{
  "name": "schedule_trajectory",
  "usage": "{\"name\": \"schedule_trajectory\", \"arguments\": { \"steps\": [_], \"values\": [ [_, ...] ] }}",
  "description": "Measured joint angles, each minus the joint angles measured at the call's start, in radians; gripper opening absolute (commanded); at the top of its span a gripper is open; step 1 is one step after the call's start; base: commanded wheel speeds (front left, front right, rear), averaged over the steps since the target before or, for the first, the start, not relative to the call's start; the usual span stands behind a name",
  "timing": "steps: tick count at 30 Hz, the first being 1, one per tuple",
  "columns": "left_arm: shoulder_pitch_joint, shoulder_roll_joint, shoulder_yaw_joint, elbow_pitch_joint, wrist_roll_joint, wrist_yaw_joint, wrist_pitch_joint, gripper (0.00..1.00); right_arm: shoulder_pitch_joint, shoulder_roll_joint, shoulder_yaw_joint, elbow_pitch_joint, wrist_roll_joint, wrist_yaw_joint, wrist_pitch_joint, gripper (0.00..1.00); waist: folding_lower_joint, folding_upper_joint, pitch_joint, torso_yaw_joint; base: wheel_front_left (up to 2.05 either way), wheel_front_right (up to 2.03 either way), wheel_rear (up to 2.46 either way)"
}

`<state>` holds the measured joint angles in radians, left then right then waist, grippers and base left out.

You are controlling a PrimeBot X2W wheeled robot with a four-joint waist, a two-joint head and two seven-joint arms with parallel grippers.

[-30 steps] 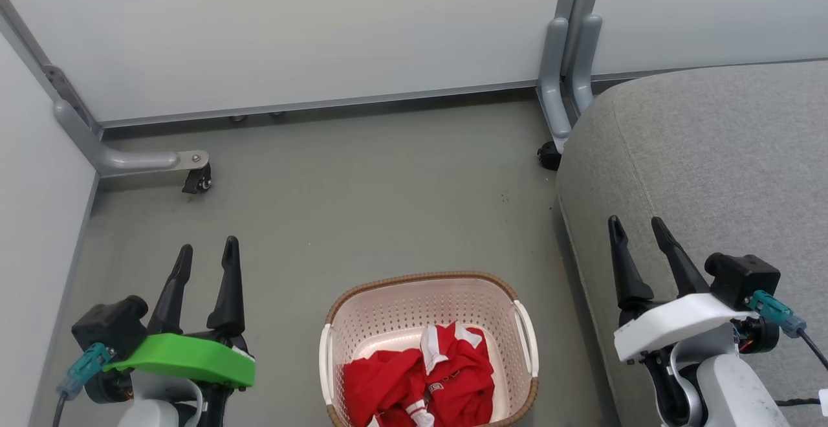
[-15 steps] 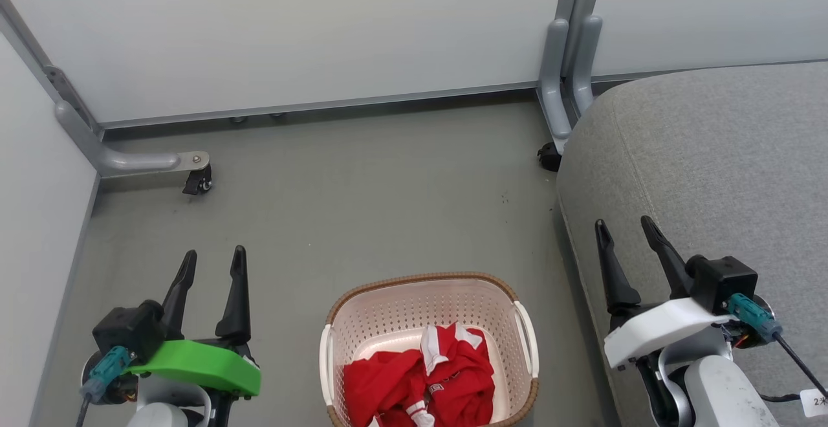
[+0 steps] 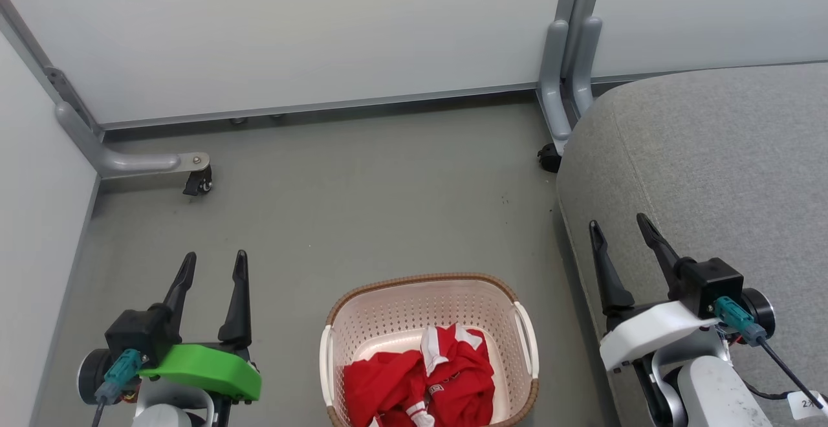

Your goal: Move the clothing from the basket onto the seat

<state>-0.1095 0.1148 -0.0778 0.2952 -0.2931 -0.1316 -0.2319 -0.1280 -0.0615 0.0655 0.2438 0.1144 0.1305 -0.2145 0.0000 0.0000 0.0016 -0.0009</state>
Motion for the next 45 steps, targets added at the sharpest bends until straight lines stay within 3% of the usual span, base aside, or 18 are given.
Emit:
{"name": "schedule_trajectory", "arguments": {
  "steps": [16,36,45],
  "values": [
    [-0.005,-0.004,0.005,0.032,0.101,0.000,-0.031,1.00,0.000,0.007,0.002,0.008,-0.068,0.000,-0.022,1.00,0.0000,0.0000,0.005,0.002,0.00,0.00,0.00],
    [-0.011,-0.010,0.022,0.027,0.113,0.000,-0.031,1.00,-0.001,0.010,0.006,-0.004,-0.046,0.000,-0.028,1.00,0.0000,0.0000,0.029,0.003,0.00,0.00,0.00],
    [-0.093,-0.016,-0.113,0.056,0.142,0.000,-0.032,1.00,-0.060,0.011,0.008,-0.038,-0.028,0.000,-0.028,1.00,0.0000,0.0000,0.095,-0.015,0.00,0.00,0.00]
  ]
}}
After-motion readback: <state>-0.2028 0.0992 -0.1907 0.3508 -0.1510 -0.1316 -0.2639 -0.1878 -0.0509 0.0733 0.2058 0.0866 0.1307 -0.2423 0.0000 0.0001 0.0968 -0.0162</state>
